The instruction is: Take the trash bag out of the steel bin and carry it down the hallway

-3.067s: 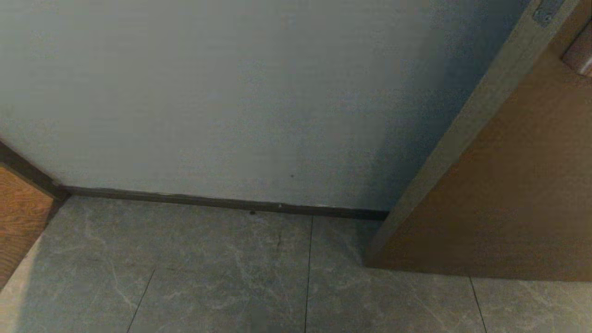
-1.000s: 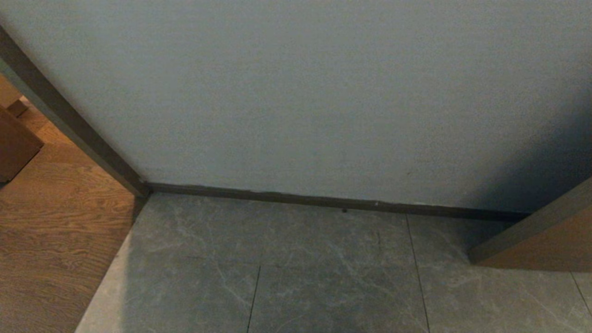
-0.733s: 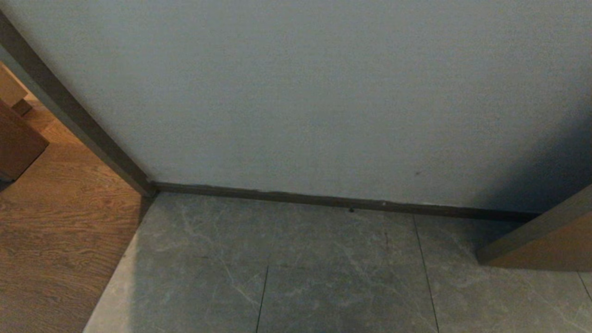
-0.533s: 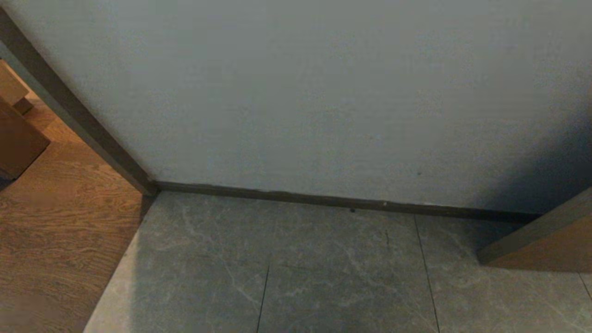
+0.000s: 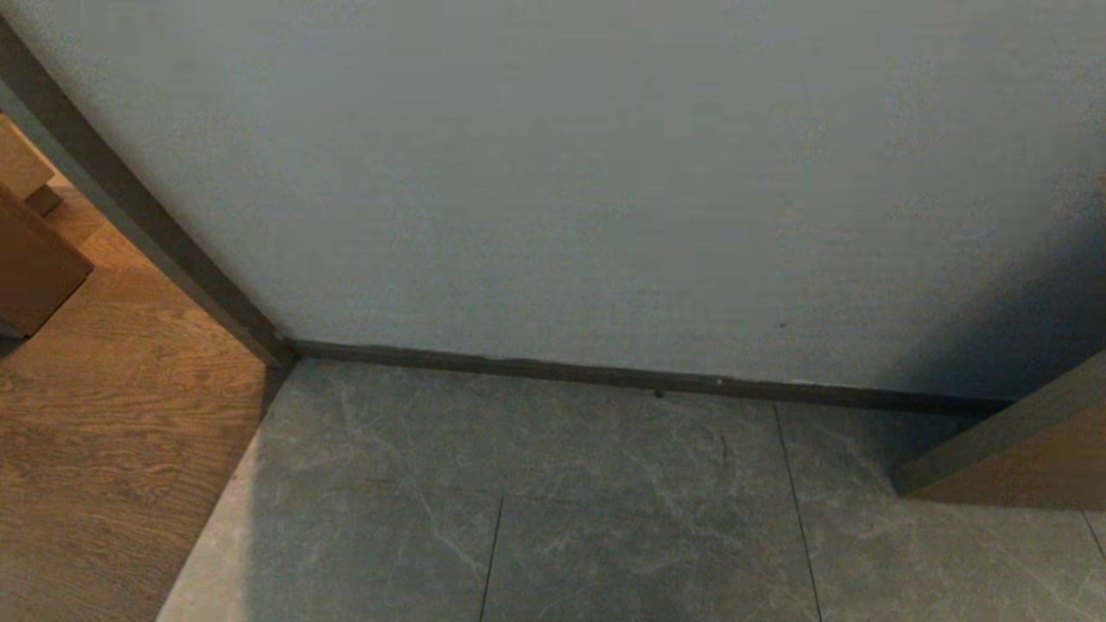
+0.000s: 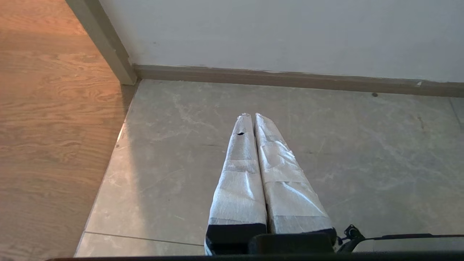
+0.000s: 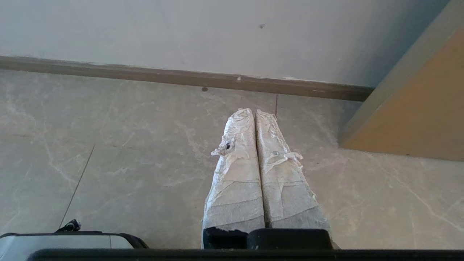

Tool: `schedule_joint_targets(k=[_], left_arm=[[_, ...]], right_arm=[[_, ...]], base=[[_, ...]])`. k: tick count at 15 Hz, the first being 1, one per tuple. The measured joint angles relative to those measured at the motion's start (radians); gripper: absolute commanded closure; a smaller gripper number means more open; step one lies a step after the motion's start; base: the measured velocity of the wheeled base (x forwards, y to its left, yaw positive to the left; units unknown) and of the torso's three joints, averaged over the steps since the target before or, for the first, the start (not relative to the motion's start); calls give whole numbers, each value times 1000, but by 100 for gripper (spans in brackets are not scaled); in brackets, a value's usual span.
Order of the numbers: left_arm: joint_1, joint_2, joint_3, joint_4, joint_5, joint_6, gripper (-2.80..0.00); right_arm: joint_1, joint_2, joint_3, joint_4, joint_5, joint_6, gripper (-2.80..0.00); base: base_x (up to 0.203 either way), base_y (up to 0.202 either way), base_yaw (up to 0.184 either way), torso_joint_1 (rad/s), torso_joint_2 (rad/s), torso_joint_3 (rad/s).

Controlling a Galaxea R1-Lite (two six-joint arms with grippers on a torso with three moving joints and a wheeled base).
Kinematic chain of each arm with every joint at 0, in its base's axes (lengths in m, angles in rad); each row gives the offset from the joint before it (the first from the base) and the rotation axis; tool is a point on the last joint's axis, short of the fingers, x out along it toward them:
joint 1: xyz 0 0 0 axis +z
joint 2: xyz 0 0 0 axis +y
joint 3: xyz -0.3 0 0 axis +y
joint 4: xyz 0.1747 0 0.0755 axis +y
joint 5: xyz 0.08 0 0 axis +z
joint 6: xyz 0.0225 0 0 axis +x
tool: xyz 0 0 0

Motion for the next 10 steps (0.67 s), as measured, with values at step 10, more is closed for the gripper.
schedule_joint_targets(k=[10], left_arm=[[0, 0, 0, 0, 0, 0, 0]], right_arm=[[0, 0, 0, 0, 0, 0, 0]], base=[[110, 0, 0, 1, 2, 3]])
